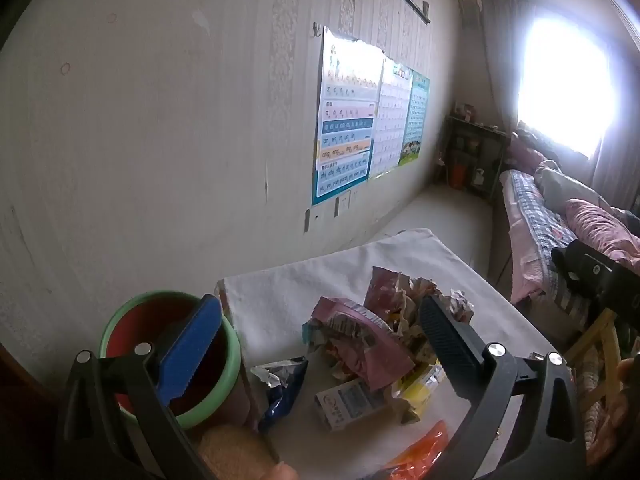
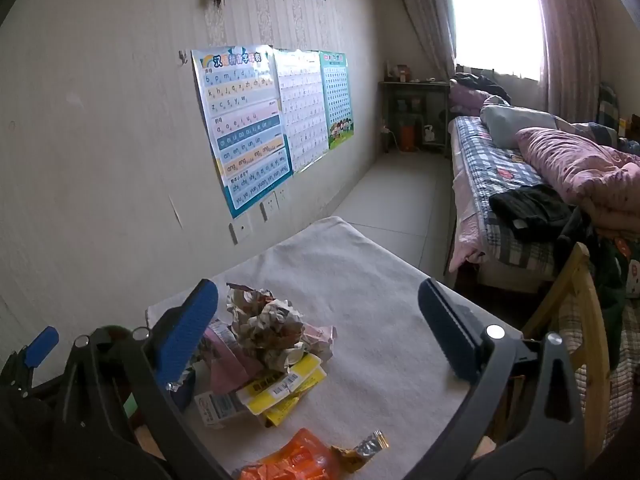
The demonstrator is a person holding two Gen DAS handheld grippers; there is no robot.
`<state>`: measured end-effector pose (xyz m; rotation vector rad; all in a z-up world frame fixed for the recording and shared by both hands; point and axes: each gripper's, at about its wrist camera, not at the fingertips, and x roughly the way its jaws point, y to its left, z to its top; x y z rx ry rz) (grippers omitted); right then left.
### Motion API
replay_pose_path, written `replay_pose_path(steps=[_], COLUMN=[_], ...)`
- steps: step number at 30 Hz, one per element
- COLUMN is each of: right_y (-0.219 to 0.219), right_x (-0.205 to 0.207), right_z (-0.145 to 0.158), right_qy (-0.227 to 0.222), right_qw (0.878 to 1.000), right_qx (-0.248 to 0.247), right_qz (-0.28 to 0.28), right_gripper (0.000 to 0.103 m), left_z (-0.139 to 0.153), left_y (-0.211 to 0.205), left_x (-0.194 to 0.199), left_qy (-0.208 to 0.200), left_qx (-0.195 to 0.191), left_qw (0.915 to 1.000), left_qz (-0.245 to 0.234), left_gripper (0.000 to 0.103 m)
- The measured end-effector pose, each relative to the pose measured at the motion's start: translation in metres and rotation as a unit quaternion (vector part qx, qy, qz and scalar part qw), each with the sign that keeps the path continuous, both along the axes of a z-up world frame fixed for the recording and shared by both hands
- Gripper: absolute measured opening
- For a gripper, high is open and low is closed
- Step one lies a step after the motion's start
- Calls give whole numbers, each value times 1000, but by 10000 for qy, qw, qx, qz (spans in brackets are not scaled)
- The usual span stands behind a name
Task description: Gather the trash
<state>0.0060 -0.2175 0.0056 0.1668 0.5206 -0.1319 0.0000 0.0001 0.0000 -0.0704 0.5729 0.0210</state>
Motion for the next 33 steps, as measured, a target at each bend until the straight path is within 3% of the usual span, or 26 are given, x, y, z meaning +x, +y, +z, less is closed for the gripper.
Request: replay_pose_path(steps=[33], right_y=[-2], right_x=[-1], right_z=[-6], right_qy=[97], right_qw=[10000], right_qx=[4], right_qz=[-3], right_gripper=[99], left_z=[-2], left_y=[1], left_x=[0], left_qy=[-9], left_qx=[4], left_qw=[10000], left_qz=[-7], left_gripper=[95])
